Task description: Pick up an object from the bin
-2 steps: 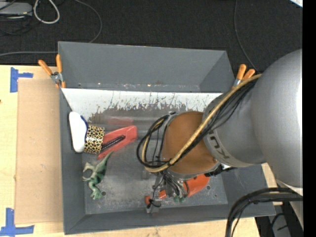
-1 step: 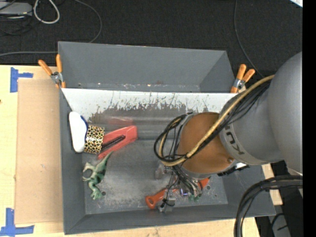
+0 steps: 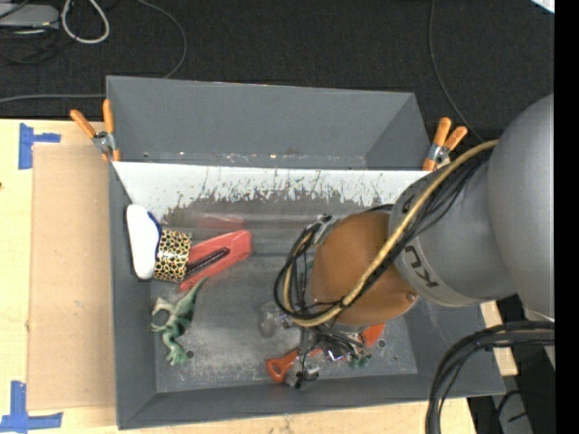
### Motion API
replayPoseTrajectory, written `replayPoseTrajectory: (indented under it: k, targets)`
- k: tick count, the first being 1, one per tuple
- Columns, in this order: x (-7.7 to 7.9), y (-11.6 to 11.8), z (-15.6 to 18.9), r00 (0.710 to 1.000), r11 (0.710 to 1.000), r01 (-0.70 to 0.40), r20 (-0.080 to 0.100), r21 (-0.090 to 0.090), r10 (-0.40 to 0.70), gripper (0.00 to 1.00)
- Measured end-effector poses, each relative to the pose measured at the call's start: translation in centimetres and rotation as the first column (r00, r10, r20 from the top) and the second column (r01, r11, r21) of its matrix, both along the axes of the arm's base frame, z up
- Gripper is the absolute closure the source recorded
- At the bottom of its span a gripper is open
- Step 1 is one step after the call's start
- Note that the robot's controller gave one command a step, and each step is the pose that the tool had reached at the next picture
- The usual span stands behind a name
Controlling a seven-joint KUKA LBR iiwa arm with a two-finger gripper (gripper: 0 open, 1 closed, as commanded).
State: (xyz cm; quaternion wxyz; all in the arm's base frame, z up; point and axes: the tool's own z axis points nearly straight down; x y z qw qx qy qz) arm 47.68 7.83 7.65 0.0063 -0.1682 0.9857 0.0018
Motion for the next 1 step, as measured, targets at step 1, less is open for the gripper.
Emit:
replayPoseTrajectory:
  k: [1]
  targets:
    - [0.82, -1.26, 0.01, 0.932, 0.932, 0.363, -0.016, -0.007, -0.363, 1.0]
